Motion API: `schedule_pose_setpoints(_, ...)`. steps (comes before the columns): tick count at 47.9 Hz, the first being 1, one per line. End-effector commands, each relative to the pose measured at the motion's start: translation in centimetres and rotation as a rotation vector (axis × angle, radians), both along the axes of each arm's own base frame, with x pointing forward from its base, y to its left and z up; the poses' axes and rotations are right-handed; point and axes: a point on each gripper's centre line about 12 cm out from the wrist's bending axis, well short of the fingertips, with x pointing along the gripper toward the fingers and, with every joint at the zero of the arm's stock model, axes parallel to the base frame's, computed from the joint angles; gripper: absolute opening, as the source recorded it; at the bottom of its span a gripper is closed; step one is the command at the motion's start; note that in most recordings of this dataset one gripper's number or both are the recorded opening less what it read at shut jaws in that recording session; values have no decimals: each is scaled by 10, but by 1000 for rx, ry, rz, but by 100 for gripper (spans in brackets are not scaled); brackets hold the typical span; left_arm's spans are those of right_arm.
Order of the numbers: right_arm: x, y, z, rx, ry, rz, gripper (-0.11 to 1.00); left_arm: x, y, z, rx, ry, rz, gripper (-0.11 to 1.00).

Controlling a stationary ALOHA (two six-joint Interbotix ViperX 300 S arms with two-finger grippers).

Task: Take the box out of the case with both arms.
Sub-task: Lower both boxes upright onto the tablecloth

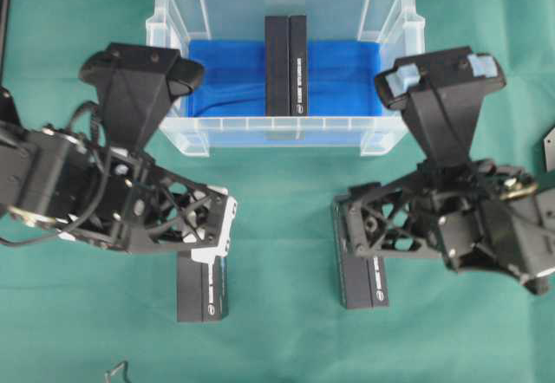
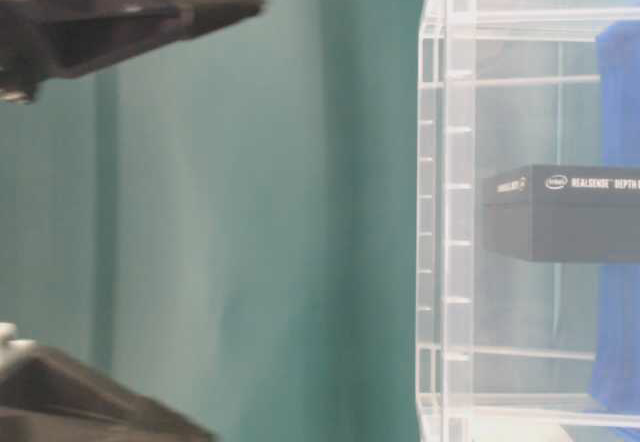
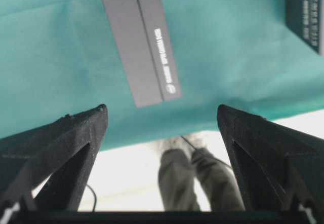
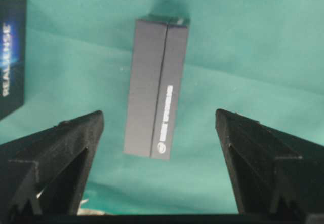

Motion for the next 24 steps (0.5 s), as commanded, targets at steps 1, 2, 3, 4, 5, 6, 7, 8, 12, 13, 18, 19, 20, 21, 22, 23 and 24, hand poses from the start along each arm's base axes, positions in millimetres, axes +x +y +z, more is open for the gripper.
schedule_pose_setpoints(1, -7, -7, 28, 2, -54, -8, 89, -4, 3, 26, -10, -51, 4, 89)
schedule_pose_setpoints(2, -7, -7, 30, -1, -54, -9, 89, -5, 3, 28, -10, -53, 3, 89)
schedule_pose_setpoints(3, -8, -7, 32, -3, -54, -8, 89, -5, 3, 30, -10, -53, 3, 89)
schedule_pose_setpoints(4, -8, -8, 34, -6, -53, -11, 89, -6, 3, 32, -9, -48, 4, 89)
schedule_pose_setpoints(5, -9, -8, 35, -8, -52, -10, 89, -7, 4, 33, -9, -47, 4, 89)
schedule_pose_setpoints(6, -9, -9, 36, -11, -51, -12, 88, -7, 4, 33, -6, -43, 5, 89)
schedule_pose_setpoints(7, -9, -9, 36, -13, -50, -11, 89, -8, 4, 34, -5, -40, 5, 89)
schedule_pose_setpoints(8, -9, -9, 36, -16, -50, -12, 89, -8, 4, 34, -4, -35, 6, 89)
schedule_pose_setpoints(12, -10, -10, 36, -17, -46, -12, 89, -9, 5, 33, -1, -25, 8, 89)
schedule_pose_setpoints(13, -10, -9, 36, -17, -48, -10, 89, -9, 5, 32, 1, -23, 8, 89)
schedule_pose_setpoints(18, -10, -10, 36, -18, -44, -13, 89, -10, 6, 32, 2, -23, 8, 89)
schedule_pose_setpoints(19, -10, -9, 36, -18, -43, -10, 89, -10, 6, 32, 2, -23, 8, 89)
schedule_pose_setpoints(20, -10, -9, 36, -18, -45, -11, 88, -10, 6, 32, 2, -23, 8, 89)
schedule_pose_setpoints(21, -10, -10, 36, -18, -43, -11, 88, -10, 6, 32, 2, -23, 8, 89)
schedule_pose_setpoints(22, -10, -9, 36, -18, -42, -12, 88, -10, 6, 32, 2, -23, 8, 89)
schedule_pose_setpoints(23, -10, -10, 36, -18, -44, -13, 88, -10, 6, 32, 2, -23, 8, 89)
schedule_pose_setpoints(24, -10, -9, 36, -18, -44, -11, 88, -10, 6, 32, 3, -22, 8, 89)
